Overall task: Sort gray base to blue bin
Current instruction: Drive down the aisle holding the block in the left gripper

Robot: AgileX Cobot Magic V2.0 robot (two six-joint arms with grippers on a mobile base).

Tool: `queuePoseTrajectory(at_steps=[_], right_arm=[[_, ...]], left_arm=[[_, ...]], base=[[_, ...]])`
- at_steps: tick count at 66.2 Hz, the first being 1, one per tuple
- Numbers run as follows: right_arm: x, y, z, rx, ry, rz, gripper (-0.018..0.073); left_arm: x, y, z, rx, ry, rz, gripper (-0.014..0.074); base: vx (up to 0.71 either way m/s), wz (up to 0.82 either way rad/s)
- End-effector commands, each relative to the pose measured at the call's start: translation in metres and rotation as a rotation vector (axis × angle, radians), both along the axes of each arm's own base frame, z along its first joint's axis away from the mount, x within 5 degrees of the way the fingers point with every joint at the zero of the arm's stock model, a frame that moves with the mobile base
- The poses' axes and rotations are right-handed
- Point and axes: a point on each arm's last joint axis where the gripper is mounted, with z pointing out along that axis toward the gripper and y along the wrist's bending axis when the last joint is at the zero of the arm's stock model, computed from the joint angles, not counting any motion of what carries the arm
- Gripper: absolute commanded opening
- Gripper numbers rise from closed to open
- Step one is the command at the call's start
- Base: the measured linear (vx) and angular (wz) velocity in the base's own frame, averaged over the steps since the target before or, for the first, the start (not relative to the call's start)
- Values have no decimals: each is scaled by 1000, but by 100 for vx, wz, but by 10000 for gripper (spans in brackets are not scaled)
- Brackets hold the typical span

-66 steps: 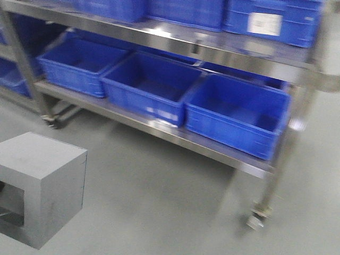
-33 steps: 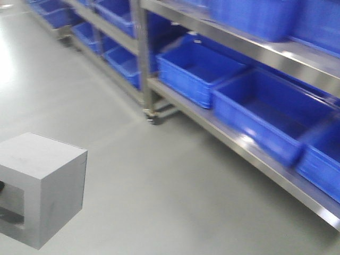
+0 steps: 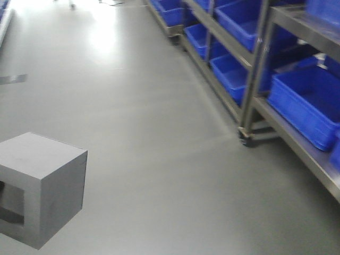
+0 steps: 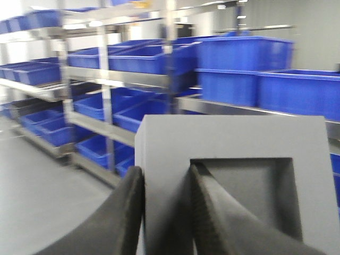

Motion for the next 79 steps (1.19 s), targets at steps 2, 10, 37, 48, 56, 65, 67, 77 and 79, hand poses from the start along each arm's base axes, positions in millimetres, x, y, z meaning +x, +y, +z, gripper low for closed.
queuePoseTrajectory(at_steps=[2,10,37,48,56,65,67,77,79], right_arm=[[0,0,3,-11,-72,0,-9],[0,0,3,-11,-72,0,-9],[0,0,3,-11,-72,0,-9],[0,0,3,-11,-72,0,-9],[0,0,3,-11,-72,0,-9],[0,0,3,-11,-72,0,-9],[0,0,3,-11,-72,0,-9],[0,0,3,-11,-72,0,-9],[0,0,3,-11,-72,0,-9]], left_arm=[[-2,1,19,-74,-113,-6,-6],[-2,1,19,-74,-113,-6,-6],[-2,1,19,-74,-113,-6,-6],[-2,1,19,-74,-113,-6,-6],[-2,1,19,-74,-113,-6,-6],[-2,1,19,-74,-113,-6,-6],[-2,1,19,-74,-113,-6,-6],[-2,1,19,-74,-113,-6,-6],[-2,1,19,-74,-113,-6,-6]], base=[[23,74],[22,71],[25,39],[33,6],[37,0],[38,0],[40,0],[41,-1],[43,0]])
